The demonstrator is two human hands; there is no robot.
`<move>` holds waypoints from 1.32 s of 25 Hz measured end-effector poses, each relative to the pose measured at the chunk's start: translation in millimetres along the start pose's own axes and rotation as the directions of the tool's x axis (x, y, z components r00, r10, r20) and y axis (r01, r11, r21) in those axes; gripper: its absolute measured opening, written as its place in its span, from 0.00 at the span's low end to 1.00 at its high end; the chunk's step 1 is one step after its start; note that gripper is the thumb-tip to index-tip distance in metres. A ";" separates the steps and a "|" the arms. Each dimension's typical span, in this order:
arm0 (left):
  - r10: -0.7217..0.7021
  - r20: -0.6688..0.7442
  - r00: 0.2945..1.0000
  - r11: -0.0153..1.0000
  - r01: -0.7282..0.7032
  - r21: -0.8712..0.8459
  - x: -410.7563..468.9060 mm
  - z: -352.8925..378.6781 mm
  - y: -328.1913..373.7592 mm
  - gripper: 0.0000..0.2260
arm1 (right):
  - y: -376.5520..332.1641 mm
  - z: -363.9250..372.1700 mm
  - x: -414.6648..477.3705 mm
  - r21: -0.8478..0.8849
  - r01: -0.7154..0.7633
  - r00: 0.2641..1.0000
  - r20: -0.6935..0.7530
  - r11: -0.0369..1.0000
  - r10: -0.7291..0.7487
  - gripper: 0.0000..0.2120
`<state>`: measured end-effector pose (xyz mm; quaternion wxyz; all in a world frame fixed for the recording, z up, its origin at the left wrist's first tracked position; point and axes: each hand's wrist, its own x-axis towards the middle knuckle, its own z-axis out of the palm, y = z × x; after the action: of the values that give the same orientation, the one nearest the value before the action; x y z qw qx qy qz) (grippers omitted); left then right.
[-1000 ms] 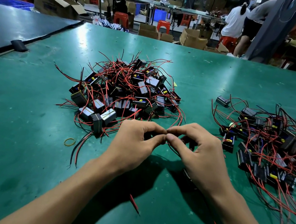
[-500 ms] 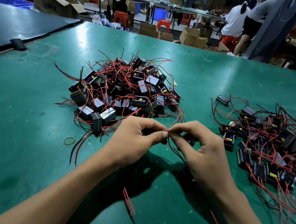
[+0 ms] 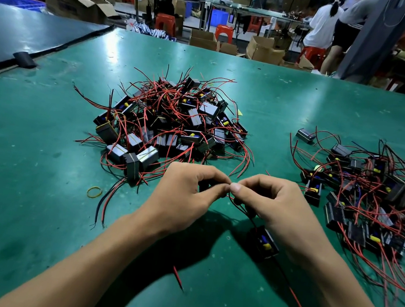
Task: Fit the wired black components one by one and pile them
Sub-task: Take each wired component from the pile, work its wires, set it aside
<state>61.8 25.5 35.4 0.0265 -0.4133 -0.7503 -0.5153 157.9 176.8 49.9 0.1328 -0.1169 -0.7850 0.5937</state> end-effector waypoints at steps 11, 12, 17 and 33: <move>-0.168 0.155 0.974 0.964 0.195 -0.182 3.9 -7.4 0.5 0.02 | 8.0 -14.8 0.4 -0.643 0.519 0.807 0.154 0.562 -0.570 0.02; -0.195 0.142 0.970 0.951 0.222 -0.214 3.3 -6.9 0.8 0.02 | 8.8 -16.8 0.8 -0.672 0.510 0.798 0.137 0.537 -0.587 0.02; -0.210 0.025 0.977 0.955 0.210 -0.209 1.8 -4.3 0.5 0.03 | 6.5 -21.8 -1.7 -0.375 0.269 0.930 -0.137 0.887 -0.340 0.03; -0.063 -0.093 0.994 0.995 0.056 -0.080 -1.9 0.7 -3.0 0.02 | 0.9 -1.8 -1.6 0.297 -0.228 0.971 0.002 0.927 0.238 0.11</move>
<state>61.4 24.6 31.9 0.0310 -0.3663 -0.7396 -0.5638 160.0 178.1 49.4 0.0904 -0.1982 -0.6659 0.7135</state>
